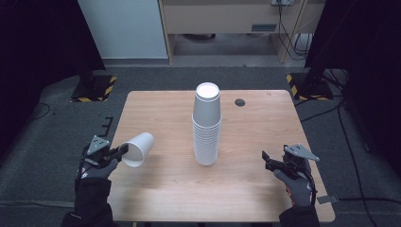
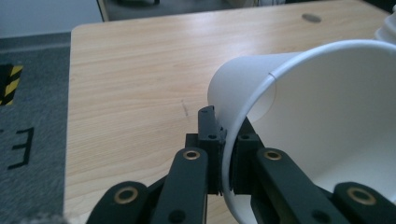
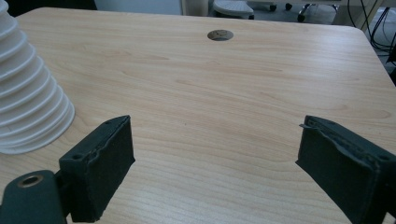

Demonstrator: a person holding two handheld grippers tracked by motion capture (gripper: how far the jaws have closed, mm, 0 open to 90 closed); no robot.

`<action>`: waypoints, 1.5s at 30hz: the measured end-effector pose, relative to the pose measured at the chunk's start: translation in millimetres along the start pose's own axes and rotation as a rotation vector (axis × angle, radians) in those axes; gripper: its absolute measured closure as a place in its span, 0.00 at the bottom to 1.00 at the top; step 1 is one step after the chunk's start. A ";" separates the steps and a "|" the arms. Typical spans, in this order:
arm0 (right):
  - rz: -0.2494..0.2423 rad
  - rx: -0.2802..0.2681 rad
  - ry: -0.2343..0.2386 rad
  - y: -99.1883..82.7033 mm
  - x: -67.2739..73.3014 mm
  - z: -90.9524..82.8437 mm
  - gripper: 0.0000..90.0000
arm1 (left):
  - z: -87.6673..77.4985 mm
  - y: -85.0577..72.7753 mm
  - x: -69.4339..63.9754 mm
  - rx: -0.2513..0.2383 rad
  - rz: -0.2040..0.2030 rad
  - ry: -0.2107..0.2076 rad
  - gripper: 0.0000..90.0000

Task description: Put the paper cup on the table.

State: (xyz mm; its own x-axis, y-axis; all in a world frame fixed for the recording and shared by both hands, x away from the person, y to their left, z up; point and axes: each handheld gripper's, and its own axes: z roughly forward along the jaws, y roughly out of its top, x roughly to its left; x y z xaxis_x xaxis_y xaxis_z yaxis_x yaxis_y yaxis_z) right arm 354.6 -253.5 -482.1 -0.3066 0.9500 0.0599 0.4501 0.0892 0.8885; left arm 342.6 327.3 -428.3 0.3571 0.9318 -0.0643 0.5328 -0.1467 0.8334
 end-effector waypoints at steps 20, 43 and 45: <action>-0.003 0.011 0.005 -1.0 -0.8 1.0 0.12 | 22.0 41.0 15.4 0.384 0.090 0.072 0.95; -0.008 0.020 0.014 -1.9 0.7 2.3 0.12 | 35.1 52.3 15.9 0.750 0.044 0.019 0.94; -0.008 0.020 0.015 -1.9 0.7 2.3 0.12 | 34.9 54.0 15.8 0.775 0.045 0.024 0.94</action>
State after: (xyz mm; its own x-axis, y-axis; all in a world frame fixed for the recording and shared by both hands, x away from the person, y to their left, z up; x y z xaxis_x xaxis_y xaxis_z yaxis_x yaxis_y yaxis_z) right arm 355.5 -252.3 -484.8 -0.3223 0.9448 0.0597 0.4647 0.1029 0.8795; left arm 403.8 322.5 -403.5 0.3795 0.9250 -0.0204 0.9057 -0.3669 0.2125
